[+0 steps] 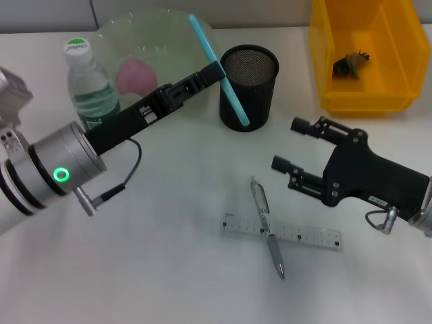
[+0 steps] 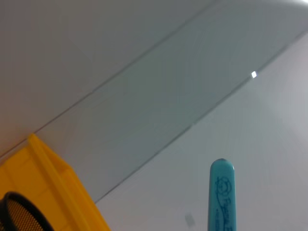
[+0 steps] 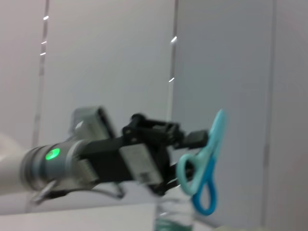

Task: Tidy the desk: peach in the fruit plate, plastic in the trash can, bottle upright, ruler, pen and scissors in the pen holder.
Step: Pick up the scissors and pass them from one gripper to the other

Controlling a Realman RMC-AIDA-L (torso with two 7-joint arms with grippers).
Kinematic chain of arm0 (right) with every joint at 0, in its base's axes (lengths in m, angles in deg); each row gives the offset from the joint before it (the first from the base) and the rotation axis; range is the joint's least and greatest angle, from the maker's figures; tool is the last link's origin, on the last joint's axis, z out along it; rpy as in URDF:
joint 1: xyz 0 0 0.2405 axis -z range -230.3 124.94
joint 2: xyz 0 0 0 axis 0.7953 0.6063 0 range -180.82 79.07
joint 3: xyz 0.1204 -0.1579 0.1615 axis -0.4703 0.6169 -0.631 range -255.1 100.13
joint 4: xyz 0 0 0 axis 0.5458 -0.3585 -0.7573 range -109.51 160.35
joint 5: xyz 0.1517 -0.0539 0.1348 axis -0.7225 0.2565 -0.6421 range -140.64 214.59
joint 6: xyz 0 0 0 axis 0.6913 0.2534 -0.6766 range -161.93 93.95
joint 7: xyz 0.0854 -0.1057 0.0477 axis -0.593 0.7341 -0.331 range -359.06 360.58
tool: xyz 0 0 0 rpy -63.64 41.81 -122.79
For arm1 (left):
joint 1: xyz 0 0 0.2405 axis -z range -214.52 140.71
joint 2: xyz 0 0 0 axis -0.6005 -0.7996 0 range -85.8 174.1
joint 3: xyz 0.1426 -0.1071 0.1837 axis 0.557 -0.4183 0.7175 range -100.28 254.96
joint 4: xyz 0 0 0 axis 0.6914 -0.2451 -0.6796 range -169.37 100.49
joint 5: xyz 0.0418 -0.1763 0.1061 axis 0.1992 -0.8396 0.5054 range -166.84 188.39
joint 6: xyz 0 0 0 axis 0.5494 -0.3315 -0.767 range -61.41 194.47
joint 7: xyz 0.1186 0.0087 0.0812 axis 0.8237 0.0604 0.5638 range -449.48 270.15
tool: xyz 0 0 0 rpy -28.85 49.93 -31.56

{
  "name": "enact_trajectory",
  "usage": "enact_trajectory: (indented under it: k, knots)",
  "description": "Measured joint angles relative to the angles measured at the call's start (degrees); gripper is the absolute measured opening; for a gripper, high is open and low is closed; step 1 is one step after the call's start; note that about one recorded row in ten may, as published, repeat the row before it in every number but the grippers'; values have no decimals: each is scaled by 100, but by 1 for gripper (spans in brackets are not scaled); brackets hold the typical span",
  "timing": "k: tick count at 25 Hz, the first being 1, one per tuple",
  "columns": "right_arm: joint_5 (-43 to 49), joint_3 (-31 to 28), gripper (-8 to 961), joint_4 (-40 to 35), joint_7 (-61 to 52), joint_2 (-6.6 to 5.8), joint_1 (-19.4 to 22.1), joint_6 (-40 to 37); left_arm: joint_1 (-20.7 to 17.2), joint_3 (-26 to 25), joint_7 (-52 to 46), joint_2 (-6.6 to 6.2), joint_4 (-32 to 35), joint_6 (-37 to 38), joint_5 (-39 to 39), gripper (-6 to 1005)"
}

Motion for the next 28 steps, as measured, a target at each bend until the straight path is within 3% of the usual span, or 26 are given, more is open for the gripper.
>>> enact_trajectory:
  k: [7,14,25,28]
  knots:
    - [-524,-63,681,948,1242,42,-206,51,11,-351,274,2,-1102,-44,-431,215]
    - [-546,-446,681,1523,2012,64,-566,191,107,-715,388,6,-1644,-180,-395,215]
    - [-549,-644,681,1806,2310,67,-1056,727,83,-1947,515,7,-2111,-647,291,216]
    - [-549,-673,679,1830,2362,67,-1159,849,38,-2480,519,6,-2202,-800,688,216]
